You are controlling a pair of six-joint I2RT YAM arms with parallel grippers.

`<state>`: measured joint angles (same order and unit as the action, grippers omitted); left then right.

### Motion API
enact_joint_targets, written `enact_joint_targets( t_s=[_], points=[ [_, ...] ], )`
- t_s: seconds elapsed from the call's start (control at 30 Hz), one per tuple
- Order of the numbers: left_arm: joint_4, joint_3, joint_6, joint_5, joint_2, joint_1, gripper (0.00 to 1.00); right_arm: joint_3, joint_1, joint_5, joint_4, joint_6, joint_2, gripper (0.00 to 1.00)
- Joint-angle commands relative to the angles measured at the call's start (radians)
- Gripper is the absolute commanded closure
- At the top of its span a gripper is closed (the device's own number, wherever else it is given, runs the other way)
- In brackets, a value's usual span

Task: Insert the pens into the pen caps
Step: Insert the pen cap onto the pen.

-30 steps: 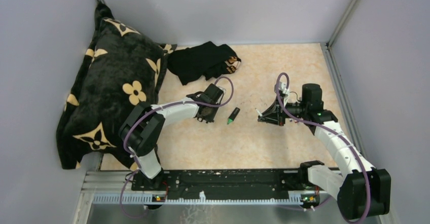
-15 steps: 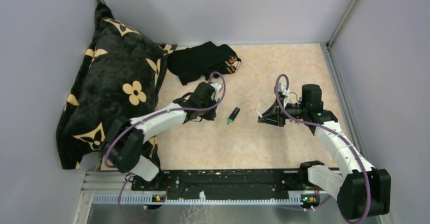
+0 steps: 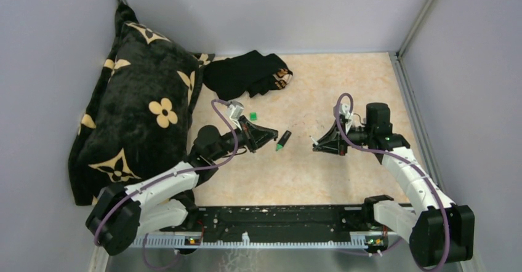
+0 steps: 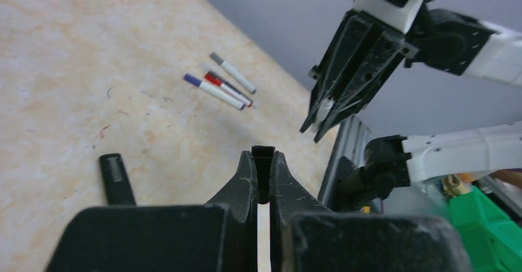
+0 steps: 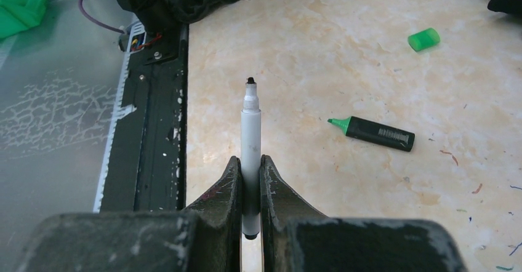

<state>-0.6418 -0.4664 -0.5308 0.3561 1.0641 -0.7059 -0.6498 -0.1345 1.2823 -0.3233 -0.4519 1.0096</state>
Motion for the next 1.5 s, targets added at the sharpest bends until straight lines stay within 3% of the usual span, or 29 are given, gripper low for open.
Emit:
enact_joint_targets(
  t_s=[0.0, 0.33, 0.7, 0.93, 1.47],
  points=[
    [-0.424, 0.061, -0.177, 0.035, 0.038, -0.030, 1.00, 0.001, 0.003, 0.084, 0.020, -0.041, -0.019, 1.00],
    [-0.721, 0.021, -0.166, -0.234, 0.231, -0.214, 1.00, 0.048, -0.011, 0.112, 0.198, 0.123, -0.009, 1.00],
    [-1.031, -0.022, -0.196, -0.406, 0.447, -0.276, 1.00, 0.068, -0.038, 0.110, 0.292, 0.223, -0.008, 1.00],
    [-1.102, -0.069, -0.190, -0.432, 0.536, -0.304, 1.00, 0.096, -0.052, 0.079, 0.427, 0.358, -0.004, 1.00],
    [-1.131, -0.077, -0.172, -0.448, 0.537, -0.313, 1.00, 0.108, -0.062, -0.007, 0.435, 0.378, 0.006, 1.00]
  ],
)
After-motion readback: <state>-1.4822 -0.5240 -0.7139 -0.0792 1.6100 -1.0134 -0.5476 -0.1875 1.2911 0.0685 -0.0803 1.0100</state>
